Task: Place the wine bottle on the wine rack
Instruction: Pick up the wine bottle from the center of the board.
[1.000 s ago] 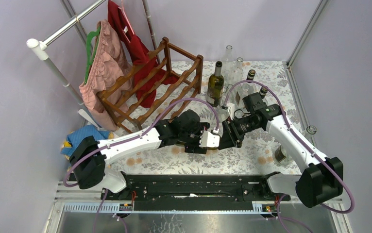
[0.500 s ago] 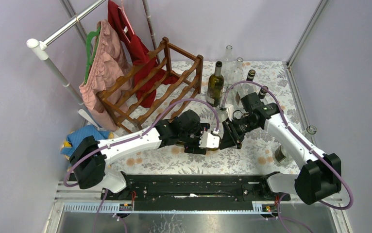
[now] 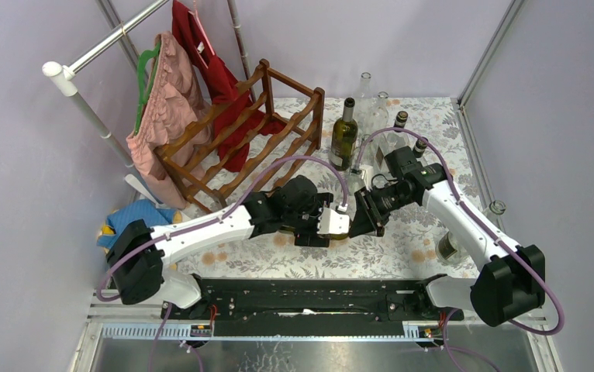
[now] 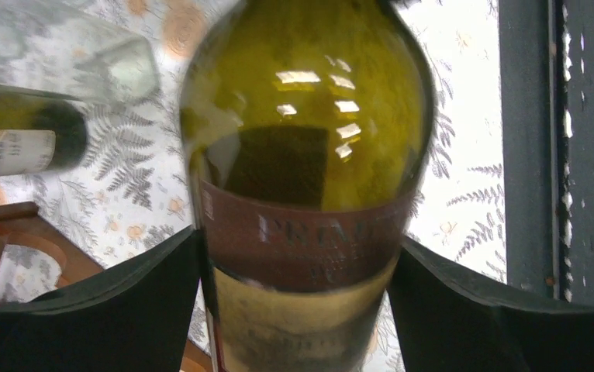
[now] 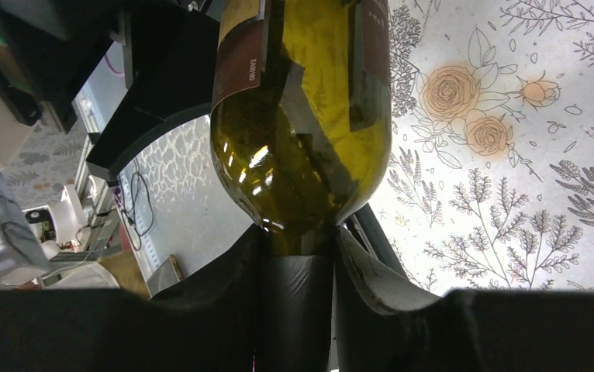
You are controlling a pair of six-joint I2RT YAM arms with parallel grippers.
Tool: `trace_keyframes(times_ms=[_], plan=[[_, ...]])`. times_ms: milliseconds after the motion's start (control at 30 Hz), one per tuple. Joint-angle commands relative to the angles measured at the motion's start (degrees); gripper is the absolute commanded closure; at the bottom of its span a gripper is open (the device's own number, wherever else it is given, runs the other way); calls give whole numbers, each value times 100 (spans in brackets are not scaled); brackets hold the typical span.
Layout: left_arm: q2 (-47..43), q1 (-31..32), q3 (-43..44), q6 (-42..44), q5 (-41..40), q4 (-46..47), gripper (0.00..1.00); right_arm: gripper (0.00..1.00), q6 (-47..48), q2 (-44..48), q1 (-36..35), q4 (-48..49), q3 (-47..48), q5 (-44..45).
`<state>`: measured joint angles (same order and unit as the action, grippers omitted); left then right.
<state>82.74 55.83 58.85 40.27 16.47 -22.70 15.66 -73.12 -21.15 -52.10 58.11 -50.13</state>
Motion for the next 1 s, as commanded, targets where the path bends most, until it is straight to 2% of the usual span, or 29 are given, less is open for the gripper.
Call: trace_keyframes(times_ms=[0, 233, 433, 533, 667, 767, 967], plan=[[-381, -11, 65, -441, -161, 1386, 3, 100, -491, 211, -45, 385, 82, -1279], [-813, -11, 237, -1088, -155, 1284, 1, 100, -771, 518, 82, 688, -211, -1459], [-1229, -11, 1329, -2373, -209, 735, 1, 100, -1491, 1000, 91, 1632, -629, -1250], [-1373, -11, 2015, -3052, -474, 434, 1, 100, -2039, 1179, 26, 2268, -838, -978], [-1576, -17, 2707, -3501, -991, 236, 1, 100, -1667, 952, -217, 2011, -684, -563], [-1699, -25, 3075, -3726, -1317, 275, 1, 100, -1762, 1001, -391, 2235, -744, -266], [-1718, -172, 3542, -4328, -1787, 414, 1, 100, -2299, 1160, -916, 3372, -1113, 586]])
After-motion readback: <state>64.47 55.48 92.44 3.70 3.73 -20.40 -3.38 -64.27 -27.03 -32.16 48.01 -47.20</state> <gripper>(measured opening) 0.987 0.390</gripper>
